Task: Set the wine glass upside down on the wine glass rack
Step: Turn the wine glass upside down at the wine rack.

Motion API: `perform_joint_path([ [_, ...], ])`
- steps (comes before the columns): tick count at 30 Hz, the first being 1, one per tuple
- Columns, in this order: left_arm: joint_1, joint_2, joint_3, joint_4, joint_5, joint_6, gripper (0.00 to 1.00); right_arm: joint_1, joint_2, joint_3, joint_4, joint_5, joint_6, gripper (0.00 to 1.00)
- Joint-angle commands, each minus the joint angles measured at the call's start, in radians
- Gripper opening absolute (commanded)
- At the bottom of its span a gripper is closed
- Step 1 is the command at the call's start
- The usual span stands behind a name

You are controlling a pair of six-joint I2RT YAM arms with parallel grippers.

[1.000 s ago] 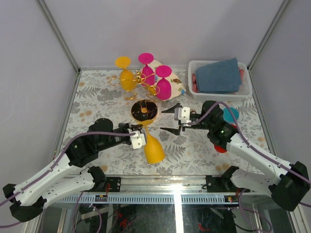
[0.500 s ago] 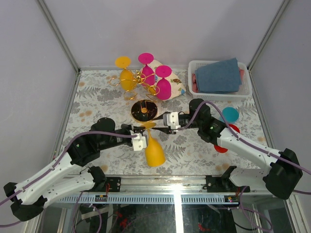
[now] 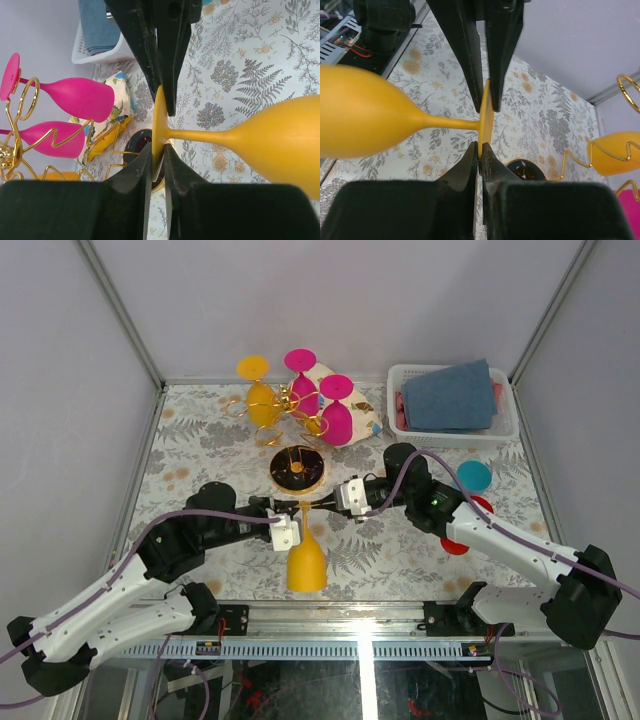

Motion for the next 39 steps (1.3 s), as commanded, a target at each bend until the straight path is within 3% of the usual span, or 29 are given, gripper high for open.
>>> perform_joint_path([
  [1,-0.005,-0.016,0.026,0.021,0.051,-0.017,0.18,0.008,-0.009,0.051,0.003,-0.001,-0.054,0.00],
  [7,-0.005,-0.075,0.010,0.033,0.089,-0.070,0.57,0.008,-0.046,0.032,-0.082,0.158,-0.111,0.00],
  [9,-0.005,-0.100,-0.008,0.070,0.059,-0.141,0.72,0.008,-0.060,0.023,-0.103,0.229,-0.085,0.00],
  [10,-0.004,-0.111,-0.018,0.095,0.035,-0.186,0.74,0.008,-0.065,0.019,-0.113,0.264,-0.058,0.00],
  [17,-0.004,-0.121,-0.025,0.158,-0.068,-0.454,0.79,0.008,-0.076,-0.013,-0.151,0.535,0.301,0.00],
  [22,-0.004,-0.089,0.004,0.139,-0.167,-0.619,0.83,0.008,-0.078,-0.019,-0.226,0.607,0.408,0.00],
  [33,-0.004,-0.016,0.058,0.075,-0.128,-0.801,0.93,0.009,-0.091,-0.002,-0.266,0.504,0.330,0.00],
  [39,-0.004,0.066,0.119,0.022,-0.170,-0.865,1.00,0.008,-0.154,-0.033,-0.158,0.532,0.324,0.00],
])
